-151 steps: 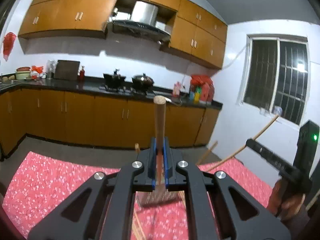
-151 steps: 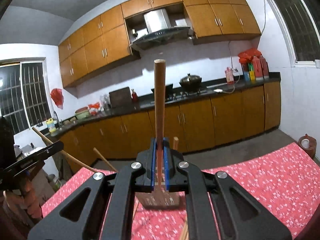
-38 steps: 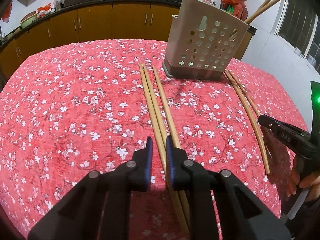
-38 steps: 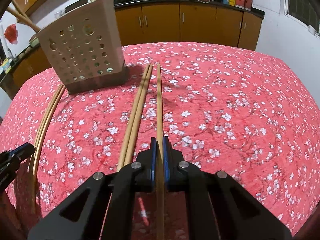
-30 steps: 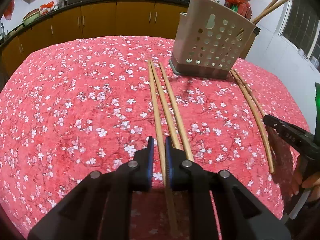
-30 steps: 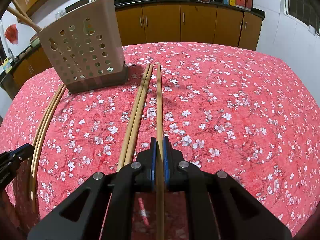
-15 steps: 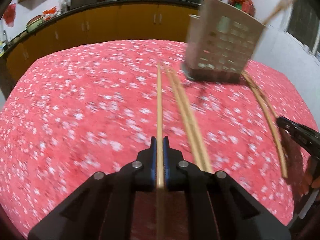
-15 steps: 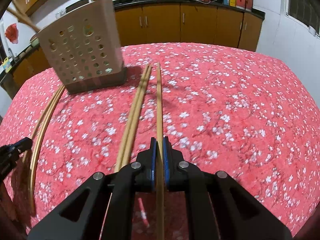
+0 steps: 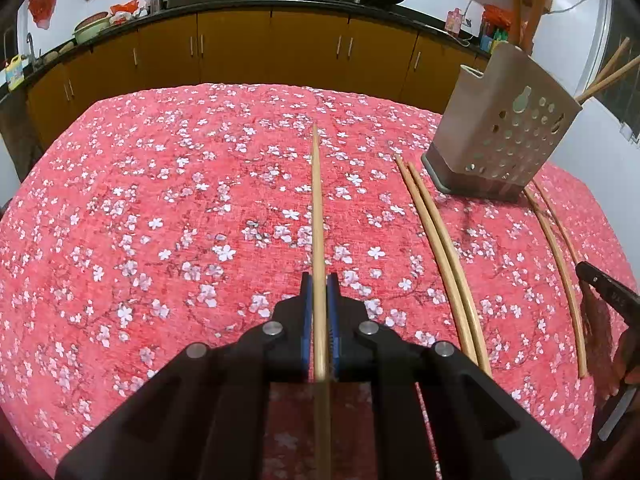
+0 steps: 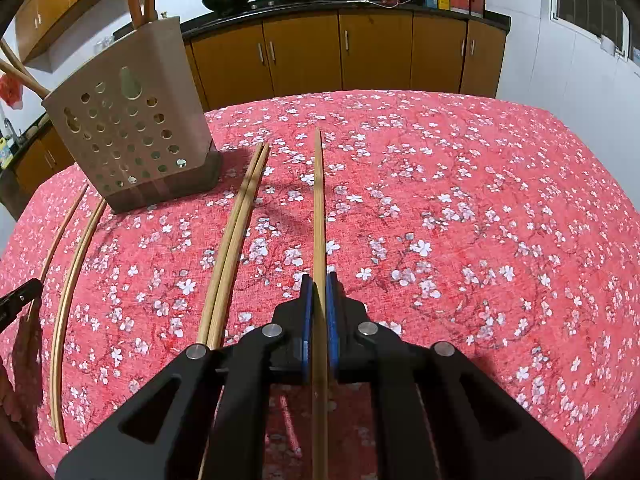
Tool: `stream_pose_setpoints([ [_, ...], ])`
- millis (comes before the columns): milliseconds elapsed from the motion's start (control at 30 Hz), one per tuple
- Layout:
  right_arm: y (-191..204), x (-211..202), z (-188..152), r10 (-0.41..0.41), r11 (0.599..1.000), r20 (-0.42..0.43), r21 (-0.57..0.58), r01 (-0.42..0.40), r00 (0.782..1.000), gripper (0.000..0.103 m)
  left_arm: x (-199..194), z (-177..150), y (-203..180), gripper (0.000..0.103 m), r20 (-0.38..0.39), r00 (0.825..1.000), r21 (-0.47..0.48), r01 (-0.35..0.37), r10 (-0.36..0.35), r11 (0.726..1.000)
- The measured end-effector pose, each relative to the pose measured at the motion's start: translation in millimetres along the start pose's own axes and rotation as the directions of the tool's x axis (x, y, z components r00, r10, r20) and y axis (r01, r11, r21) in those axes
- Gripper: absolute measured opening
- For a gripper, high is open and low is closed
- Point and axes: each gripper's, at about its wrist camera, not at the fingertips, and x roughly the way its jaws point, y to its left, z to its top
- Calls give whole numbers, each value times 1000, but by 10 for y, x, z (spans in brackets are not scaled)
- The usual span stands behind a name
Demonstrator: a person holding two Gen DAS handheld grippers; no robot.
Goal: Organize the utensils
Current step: 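Grasp a chopstick with the right gripper while the left gripper grasps another, then lift the held chopstick with the right gripper while the left gripper lifts its own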
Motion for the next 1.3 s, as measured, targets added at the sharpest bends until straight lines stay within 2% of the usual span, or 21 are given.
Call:
stream_pose_setpoints([
  [1300,11,31,2,-10,1000,-1,-11,10,1000,9,-29,-18,-45,14,-1,1000,-27,21,-21,999],
])
